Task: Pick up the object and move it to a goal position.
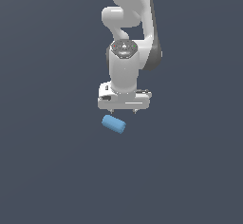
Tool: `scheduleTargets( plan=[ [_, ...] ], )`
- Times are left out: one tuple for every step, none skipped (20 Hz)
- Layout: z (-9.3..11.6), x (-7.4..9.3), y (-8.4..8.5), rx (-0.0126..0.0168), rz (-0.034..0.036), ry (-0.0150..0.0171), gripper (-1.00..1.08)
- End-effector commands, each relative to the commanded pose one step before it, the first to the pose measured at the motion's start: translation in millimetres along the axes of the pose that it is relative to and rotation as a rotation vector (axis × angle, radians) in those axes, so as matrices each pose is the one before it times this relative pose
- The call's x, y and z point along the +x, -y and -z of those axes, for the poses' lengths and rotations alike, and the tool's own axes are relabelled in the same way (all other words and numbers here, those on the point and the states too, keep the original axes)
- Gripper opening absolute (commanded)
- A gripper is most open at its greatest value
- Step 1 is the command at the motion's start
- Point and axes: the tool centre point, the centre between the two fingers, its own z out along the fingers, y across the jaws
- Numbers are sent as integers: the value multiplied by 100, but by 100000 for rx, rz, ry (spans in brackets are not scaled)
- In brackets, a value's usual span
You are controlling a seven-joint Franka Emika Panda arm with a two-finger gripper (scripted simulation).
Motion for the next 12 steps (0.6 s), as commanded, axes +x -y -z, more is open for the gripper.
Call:
scheduleTargets(
  plan=[
    [0,0,-1,0,0,0,100],
    [20,26,31,31,22,-58,100],
    [120,59,102,149,96,-271,100],
    [170,106,162,222,140,-400,100],
    [240,147,227,311,192,-561,100],
    [308,188,292,398,238,-717,100],
    [365,221,346,470,264,-846,100],
    [319,194,304,410,208,-736,100],
    [251,151,240,322,139,-575,100],
    [179,109,174,230,72,-408,100],
    [111,65,106,141,14,-247,100],
    [38,21,36,47,-30,-80,100]
  ],
)
